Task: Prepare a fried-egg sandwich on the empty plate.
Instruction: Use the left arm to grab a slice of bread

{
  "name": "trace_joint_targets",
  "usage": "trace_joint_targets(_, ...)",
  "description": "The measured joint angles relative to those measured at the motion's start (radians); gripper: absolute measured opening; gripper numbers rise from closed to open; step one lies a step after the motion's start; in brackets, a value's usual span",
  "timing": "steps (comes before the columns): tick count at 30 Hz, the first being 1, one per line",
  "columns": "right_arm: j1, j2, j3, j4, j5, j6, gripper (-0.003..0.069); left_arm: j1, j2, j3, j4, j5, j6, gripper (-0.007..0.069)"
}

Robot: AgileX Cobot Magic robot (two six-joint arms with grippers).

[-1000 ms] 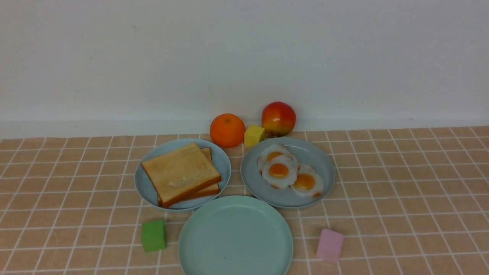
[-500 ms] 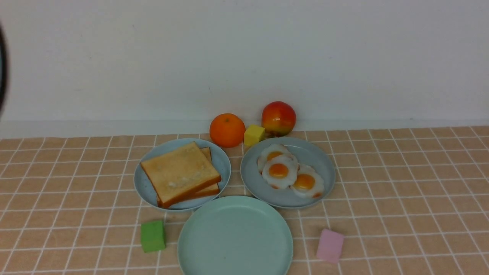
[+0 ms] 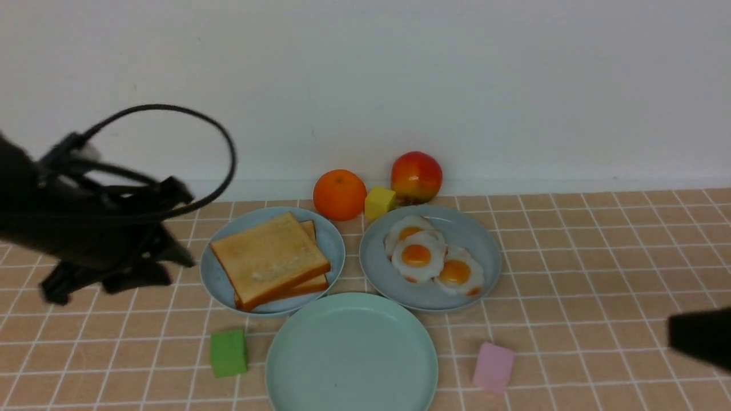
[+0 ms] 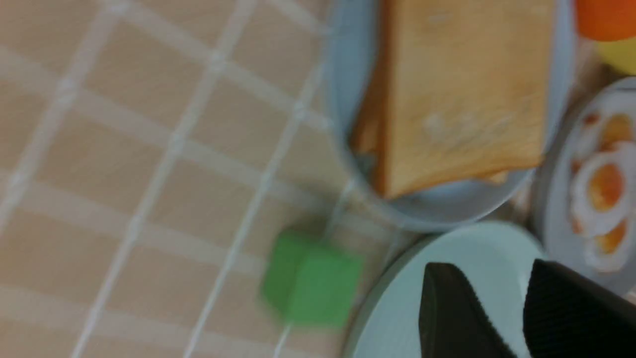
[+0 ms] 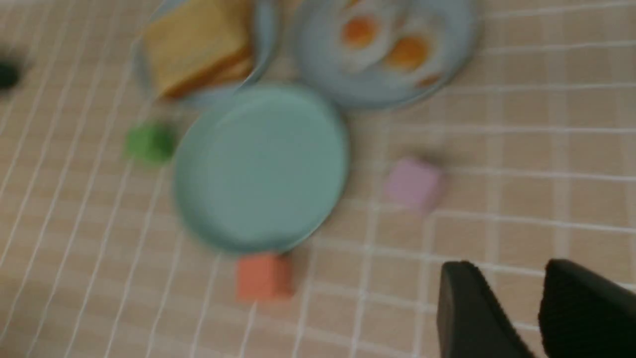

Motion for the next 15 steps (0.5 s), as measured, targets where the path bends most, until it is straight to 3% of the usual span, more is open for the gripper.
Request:
trace_joint_targets(6, 0.012, 0.001, 0.000, 0.169, 0.014, -0.205, 0.0239, 0.000, 0.171, -0.086, -0.071, -0.075, 0.186, 0.0249)
trace_joint_targets(15, 0.012, 0.001, 0.000, 0.207, 0.015, -0.227, 0.0239, 0.000, 0.346, -0.154, -0.089, -0.125, 0.202, 0.0291)
